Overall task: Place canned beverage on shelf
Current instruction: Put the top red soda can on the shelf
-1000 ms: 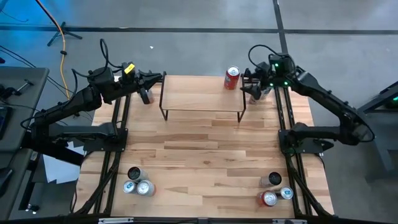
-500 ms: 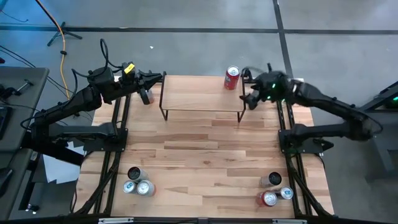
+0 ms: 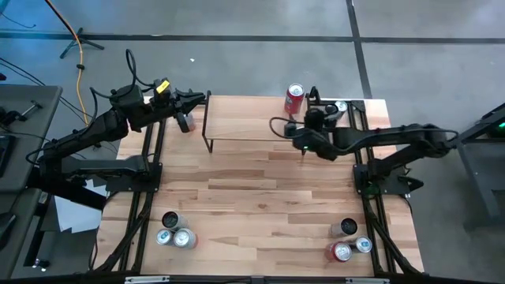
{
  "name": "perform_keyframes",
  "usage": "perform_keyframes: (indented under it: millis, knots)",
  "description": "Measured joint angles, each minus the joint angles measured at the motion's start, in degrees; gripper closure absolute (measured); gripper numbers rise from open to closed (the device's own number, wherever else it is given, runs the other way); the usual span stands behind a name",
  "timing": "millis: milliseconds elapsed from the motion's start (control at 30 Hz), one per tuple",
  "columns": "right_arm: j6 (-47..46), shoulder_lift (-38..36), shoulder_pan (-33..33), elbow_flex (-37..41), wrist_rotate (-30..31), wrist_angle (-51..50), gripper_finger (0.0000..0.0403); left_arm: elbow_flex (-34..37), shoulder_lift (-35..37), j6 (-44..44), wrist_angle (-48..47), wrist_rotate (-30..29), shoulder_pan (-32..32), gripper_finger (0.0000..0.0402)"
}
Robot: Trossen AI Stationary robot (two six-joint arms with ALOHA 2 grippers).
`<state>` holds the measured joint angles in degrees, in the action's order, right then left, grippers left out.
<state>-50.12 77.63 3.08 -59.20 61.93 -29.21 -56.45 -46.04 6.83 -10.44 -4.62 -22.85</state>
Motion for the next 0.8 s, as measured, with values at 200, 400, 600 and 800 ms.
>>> perform_keyframes:
  millis: [200,400,600,800]
  knots:
    - [-0.05,6.7,2.59,0.02,6.74,10.65,0.0015,0.0,0.0,0.0,0.0,-0.02,0.0,0.0402]
    - [7.32,9.34,5.75,0.02,3.14,19.31,0.0015,0.0,0.0,0.0,-0.01,-0.02,0.0,0.0402]
    - [8.63,9.79,9.4,0.02,2.25,21.7,0.0015,0.0,0.0,-0.45,-0.02,-0.02,0.02,0.0401]
    - [9.66,9.79,12.18,0.02,0.2,23.96,0.0015,0.0,0.13,-1.17,-0.03,-0.03,0.0,0.0402]
